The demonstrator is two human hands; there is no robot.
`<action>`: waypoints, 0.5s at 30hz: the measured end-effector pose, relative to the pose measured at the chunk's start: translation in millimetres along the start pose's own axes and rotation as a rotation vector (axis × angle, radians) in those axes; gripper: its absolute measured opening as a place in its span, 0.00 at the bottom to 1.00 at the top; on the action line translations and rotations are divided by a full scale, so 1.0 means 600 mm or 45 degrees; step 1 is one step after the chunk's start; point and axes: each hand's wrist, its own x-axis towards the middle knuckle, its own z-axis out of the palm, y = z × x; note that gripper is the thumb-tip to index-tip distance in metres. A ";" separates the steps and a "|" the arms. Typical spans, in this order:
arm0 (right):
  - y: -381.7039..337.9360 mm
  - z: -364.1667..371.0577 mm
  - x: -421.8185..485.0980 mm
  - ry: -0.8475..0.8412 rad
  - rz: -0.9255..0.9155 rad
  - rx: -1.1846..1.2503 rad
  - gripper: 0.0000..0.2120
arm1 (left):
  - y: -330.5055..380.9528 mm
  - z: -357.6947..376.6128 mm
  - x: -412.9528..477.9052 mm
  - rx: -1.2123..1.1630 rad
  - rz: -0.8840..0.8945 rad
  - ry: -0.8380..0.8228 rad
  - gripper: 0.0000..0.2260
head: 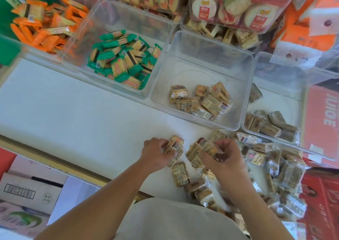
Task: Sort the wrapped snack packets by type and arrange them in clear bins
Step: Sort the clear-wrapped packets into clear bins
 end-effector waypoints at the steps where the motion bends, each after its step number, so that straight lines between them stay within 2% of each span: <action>1: -0.006 -0.003 0.001 0.013 -0.009 -0.006 0.20 | 0.002 0.005 -0.005 0.025 0.008 -0.001 0.34; 4: -0.023 -0.009 0.006 0.051 -0.040 0.051 0.18 | 0.011 0.021 -0.019 0.079 0.067 0.052 0.33; 8: -0.050 -0.015 0.009 0.075 -0.098 0.156 0.17 | 0.032 0.041 -0.034 -0.001 0.133 0.085 0.32; 10: -0.061 -0.017 0.012 0.087 -0.129 0.164 0.17 | 0.039 0.049 -0.043 -0.147 0.121 0.096 0.31; 15: -0.080 -0.028 0.045 0.237 -0.187 0.183 0.19 | 0.052 0.009 -0.086 -0.654 0.023 0.343 0.28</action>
